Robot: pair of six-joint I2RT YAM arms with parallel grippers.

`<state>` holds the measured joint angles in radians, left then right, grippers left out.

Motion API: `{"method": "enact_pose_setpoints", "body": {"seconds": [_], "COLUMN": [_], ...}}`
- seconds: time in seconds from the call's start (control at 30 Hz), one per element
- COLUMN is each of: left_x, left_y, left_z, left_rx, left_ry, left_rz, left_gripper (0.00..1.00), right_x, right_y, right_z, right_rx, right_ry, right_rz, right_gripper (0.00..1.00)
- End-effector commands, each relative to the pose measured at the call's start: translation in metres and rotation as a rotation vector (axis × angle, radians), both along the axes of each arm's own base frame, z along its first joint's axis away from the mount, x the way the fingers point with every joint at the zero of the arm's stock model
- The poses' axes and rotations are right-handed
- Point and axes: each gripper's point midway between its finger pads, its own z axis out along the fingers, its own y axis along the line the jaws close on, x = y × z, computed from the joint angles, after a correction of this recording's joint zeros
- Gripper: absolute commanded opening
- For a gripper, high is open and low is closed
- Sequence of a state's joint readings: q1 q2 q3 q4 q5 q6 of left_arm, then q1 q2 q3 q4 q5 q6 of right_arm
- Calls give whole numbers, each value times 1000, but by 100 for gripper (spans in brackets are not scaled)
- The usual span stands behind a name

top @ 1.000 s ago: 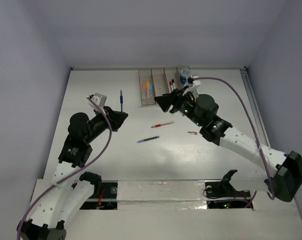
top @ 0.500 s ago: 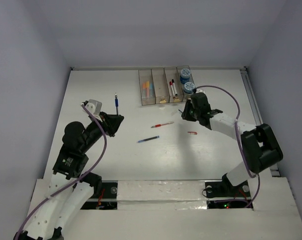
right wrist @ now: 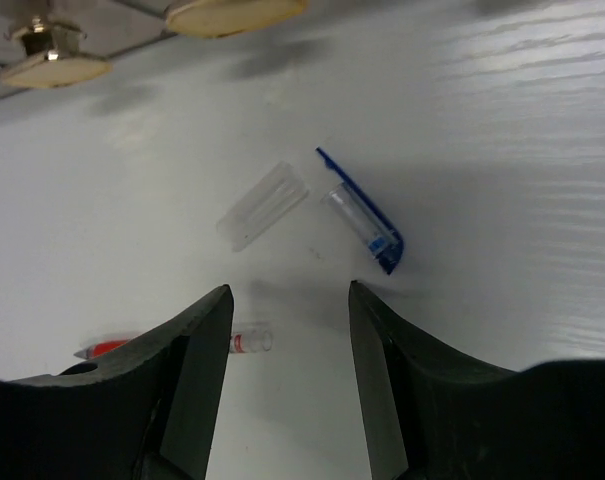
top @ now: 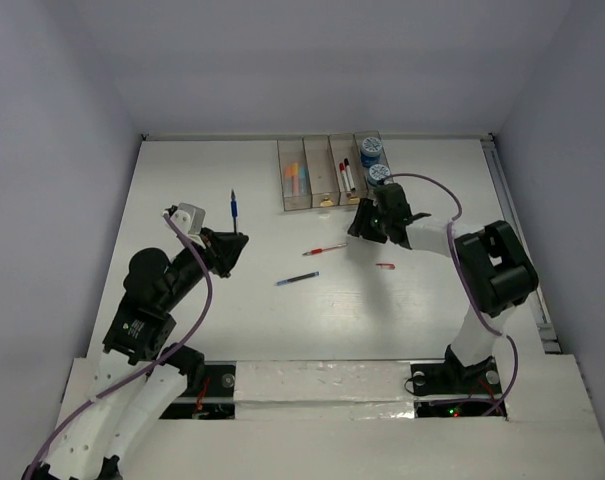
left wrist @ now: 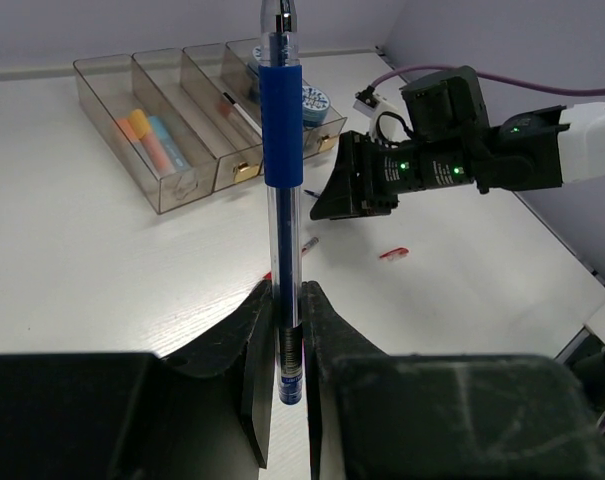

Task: Sort the stationery into containers
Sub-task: Close the pen cap on the pen.

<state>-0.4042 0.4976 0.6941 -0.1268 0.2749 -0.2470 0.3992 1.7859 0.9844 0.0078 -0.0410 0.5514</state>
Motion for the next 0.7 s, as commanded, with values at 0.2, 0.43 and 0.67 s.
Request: {"method": "enact_pose_setpoints", "body": {"seconds": [0.2,0.43,0.67], "left_x": [-1,-1,0], "left_y": [2,2,1], "left_z": [21,21,19], "left_rx": [-15,-13,-10], "left_ry": [-66,-62,-57], "left_rz": [8,10,5], "left_gripper": [0,0,0], "right_x": [41,53,47], "right_y": [-33,-34,-38], "right_z": [11,6,2], "right_rx": [-39,-92,-182], "right_ry": [-80,-73,-49], "right_rz": [-155,-130,-30], "right_gripper": [56,56,56]}}
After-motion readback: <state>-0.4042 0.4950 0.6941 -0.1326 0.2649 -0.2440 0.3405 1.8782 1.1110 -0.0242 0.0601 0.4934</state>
